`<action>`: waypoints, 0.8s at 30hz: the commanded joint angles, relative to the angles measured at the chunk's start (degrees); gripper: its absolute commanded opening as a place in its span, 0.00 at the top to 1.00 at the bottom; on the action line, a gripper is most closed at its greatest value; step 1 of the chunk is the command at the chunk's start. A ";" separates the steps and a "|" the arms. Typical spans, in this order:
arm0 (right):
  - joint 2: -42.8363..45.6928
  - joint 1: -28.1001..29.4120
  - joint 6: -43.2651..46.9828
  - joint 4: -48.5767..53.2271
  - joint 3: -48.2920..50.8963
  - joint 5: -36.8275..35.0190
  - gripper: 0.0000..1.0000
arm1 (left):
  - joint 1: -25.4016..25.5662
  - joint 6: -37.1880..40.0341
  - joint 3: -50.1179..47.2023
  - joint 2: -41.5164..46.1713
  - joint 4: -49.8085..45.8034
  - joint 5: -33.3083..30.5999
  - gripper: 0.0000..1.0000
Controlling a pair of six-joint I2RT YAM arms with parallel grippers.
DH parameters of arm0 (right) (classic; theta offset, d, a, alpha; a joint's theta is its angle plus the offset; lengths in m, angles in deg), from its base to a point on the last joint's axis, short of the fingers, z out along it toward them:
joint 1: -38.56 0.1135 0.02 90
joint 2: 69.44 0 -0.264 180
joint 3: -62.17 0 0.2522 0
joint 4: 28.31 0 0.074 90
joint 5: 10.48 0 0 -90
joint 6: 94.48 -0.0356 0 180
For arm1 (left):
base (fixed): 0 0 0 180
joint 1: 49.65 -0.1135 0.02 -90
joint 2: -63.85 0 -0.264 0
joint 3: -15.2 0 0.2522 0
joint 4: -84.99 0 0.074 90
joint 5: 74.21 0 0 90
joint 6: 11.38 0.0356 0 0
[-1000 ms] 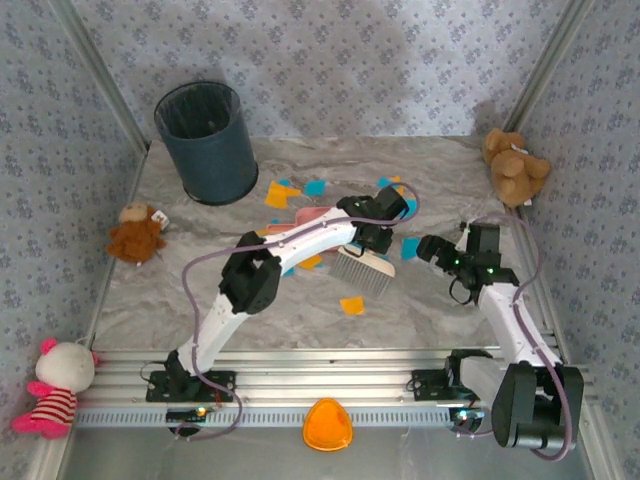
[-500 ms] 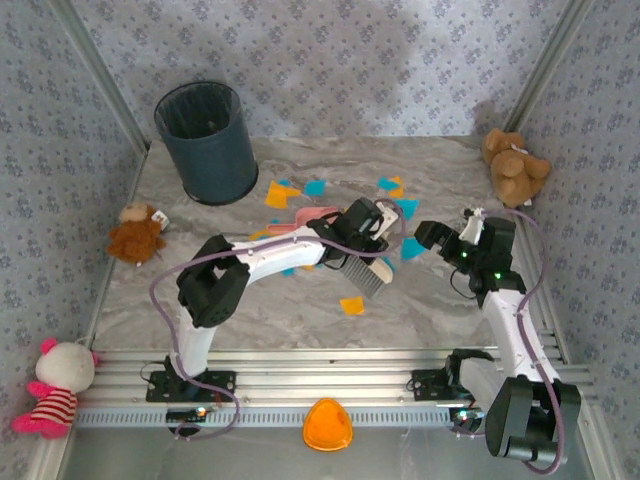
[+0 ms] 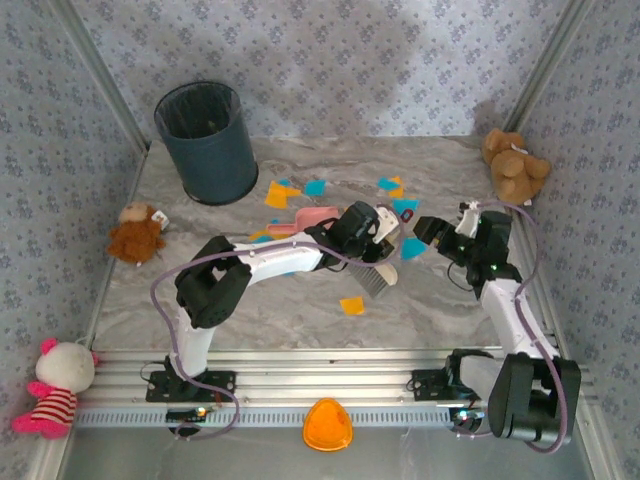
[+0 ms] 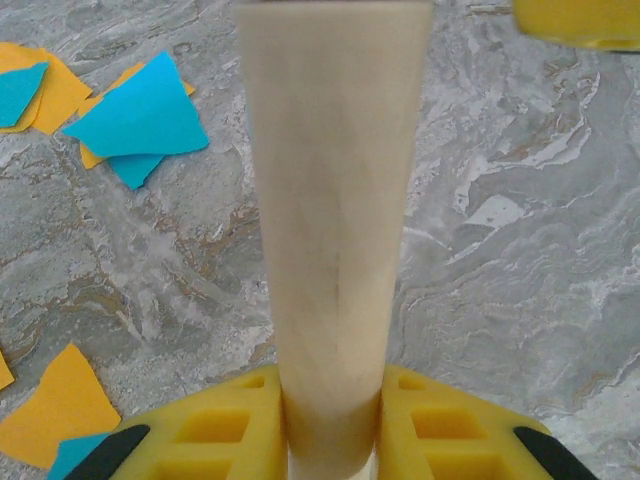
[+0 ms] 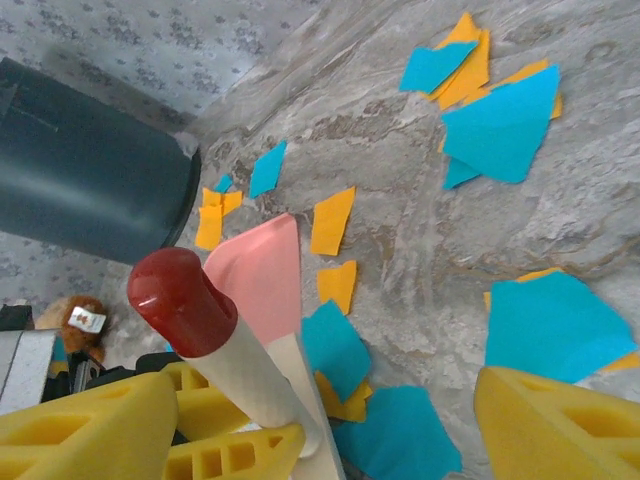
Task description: Sweep away the paper scraps from the table
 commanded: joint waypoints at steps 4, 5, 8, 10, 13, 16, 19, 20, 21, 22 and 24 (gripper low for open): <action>-2.66 3.04 -0.22 -4.24 -3.60 2.66 0.21 | -0.09 1.04 -0.32 2.72 2.85 1.67 0.77; -2.91 3.51 -0.14 -4.29 -3.79 1.96 0.20 | -0.08 1.09 -0.28 2.65 2.85 1.92 0.77; -4.53 4.13 -0.16 -4.04 -4.59 1.60 0.22 | -0.13 0.89 -0.27 2.60 2.84 2.22 0.77; -5.66 4.42 -0.31 -4.28 -5.01 1.61 0.24 | -0.13 0.90 -0.38 2.68 2.93 2.34 0.77; -7.03 4.77 -0.58 -5.45 -5.32 2.15 0.29 | -0.07 1.16 -0.49 2.68 2.94 2.63 0.77; -7.79 4.95 -0.76 -6.37 -5.55 3.17 0.31 | -0.13 1.32 -0.54 2.68 2.94 2.83 0.77; -8.15 4.89 -0.99 -6.90 -5.38 3.35 0.34 | -0.12 1.36 -0.71 2.68 3.18 2.85 0.77; -8.39 4.80 -1.02 -6.96 -5.41 3.49 0.36 | -0.12 1.40 -0.80 2.66 3.33 2.99 0.77; -8.72 4.77 -1.15 -7.12 -5.38 3.84 0.38 | -0.13 1.43 -0.96 2.72 3.51 3.16 0.77; -8.98 4.77 -1.25 -7.37 -5.42 4.14 0.40 | -0.13 1.55 -1.11 2.81 3.75 3.30 0.77; -9.70 4.66 -1.25 -7.41 -5.50 5.06 0.42 | -0.13 1.73 -1.54 2.89 4.24 3.62 0.77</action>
